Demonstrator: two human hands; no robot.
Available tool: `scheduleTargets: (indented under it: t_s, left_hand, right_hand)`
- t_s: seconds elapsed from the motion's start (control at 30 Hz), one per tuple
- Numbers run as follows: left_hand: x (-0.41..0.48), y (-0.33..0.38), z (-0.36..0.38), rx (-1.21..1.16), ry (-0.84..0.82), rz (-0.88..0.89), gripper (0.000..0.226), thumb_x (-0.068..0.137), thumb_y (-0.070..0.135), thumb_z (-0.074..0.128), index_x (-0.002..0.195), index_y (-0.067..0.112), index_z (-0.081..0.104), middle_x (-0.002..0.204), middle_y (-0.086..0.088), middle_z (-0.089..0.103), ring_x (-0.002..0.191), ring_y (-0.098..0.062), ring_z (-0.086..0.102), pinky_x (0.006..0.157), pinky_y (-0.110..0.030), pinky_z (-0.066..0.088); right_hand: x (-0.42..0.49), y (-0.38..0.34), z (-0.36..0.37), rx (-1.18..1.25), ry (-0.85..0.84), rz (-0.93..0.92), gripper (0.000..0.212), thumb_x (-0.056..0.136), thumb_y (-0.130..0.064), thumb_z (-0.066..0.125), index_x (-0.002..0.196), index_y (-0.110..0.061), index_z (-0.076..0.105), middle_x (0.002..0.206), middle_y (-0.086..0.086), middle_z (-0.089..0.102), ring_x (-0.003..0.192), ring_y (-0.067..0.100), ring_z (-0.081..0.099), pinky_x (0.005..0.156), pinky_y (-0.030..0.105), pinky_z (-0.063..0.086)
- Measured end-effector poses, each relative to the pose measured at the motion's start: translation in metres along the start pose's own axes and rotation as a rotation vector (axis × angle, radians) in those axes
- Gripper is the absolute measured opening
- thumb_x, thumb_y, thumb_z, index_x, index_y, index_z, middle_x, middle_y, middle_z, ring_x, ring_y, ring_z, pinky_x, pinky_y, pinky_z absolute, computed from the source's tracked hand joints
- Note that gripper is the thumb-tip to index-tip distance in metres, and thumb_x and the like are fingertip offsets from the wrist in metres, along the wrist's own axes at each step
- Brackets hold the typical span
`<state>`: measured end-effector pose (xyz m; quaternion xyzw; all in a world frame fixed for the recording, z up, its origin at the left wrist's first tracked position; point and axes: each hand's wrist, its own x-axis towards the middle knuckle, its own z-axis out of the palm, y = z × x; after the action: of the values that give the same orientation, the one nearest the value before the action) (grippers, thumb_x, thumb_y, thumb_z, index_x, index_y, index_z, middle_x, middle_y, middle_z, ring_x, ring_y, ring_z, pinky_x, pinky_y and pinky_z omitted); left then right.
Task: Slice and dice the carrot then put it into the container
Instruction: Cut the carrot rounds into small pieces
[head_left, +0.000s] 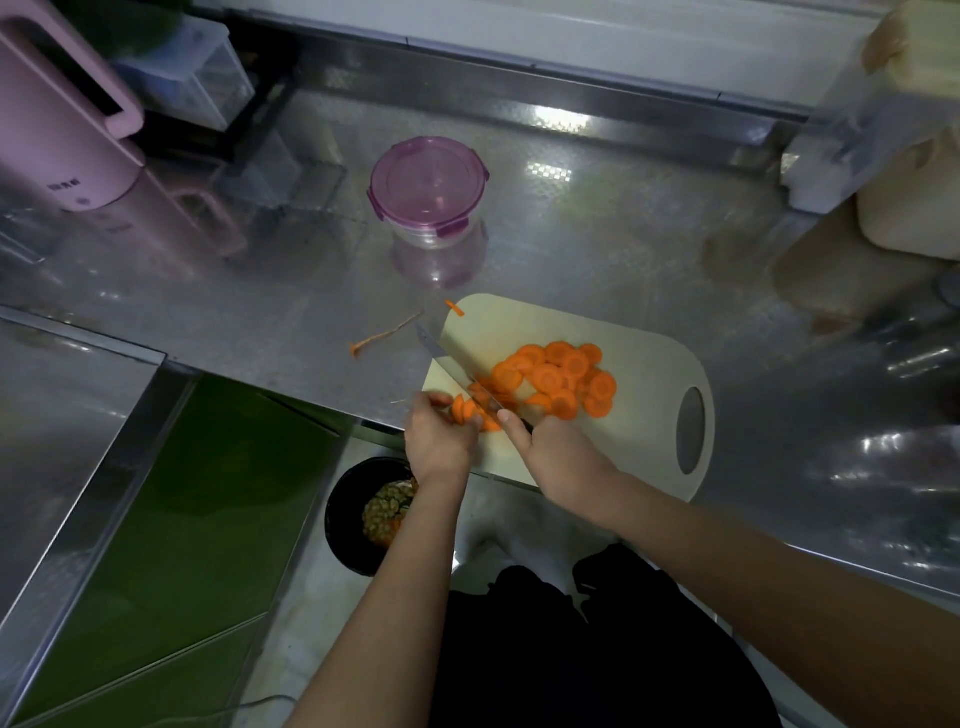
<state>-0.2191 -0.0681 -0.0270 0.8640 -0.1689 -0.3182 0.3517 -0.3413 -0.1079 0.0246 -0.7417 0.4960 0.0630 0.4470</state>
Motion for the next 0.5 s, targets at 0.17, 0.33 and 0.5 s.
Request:
scheduleTargets:
  t_s: [0.17, 0.33, 0.5]
  left_hand:
    - [0.0, 0.001, -0.002, 0.017, -0.015, -0.011, 0.033, 0.073, 0.016, 0.078, 0.093, 0.018, 0.052, 0.095, -0.002, 0.061, 0.091, -0.02, 0.058, 0.079, -0.03, 0.046]
    - [-0.003, 0.004, -0.003, 0.033, -0.006, -0.007, 0.026, 0.074, 0.017, 0.072, 0.09, 0.019, 0.052, 0.094, -0.003, 0.064, 0.093, -0.024, 0.061, 0.078, -0.029, 0.046]
    - [-0.002, 0.006, -0.004, 0.039, -0.024, -0.006, 0.028, 0.073, 0.015, 0.076, 0.091, 0.018, 0.054, 0.088, -0.002, 0.062, 0.093, -0.024, 0.061, 0.08, -0.032, 0.048]
  right_hand:
    - [0.002, 0.008, 0.009, 0.059, 0.02, 0.016, 0.057, 0.098, -0.051, 0.03, 0.117, -0.004, 0.055, 0.106, 0.017, 0.064, 0.098, 0.032, 0.061, 0.073, 0.029, 0.038]
    - [0.011, -0.004, 0.012, -0.078, 0.042, 0.008, 0.059, 0.099, -0.05, 0.029, 0.085, -0.001, 0.058, 0.086, 0.017, 0.06, 0.089, 0.032, 0.062, 0.067, 0.031, 0.041]
    - [0.026, -0.003, 0.004, 0.025, 0.066, 0.012, 0.066, 0.099, -0.051, 0.029, 0.079, 0.003, 0.062, 0.08, 0.017, 0.063, 0.088, 0.031, 0.062, 0.076, 0.032, 0.045]
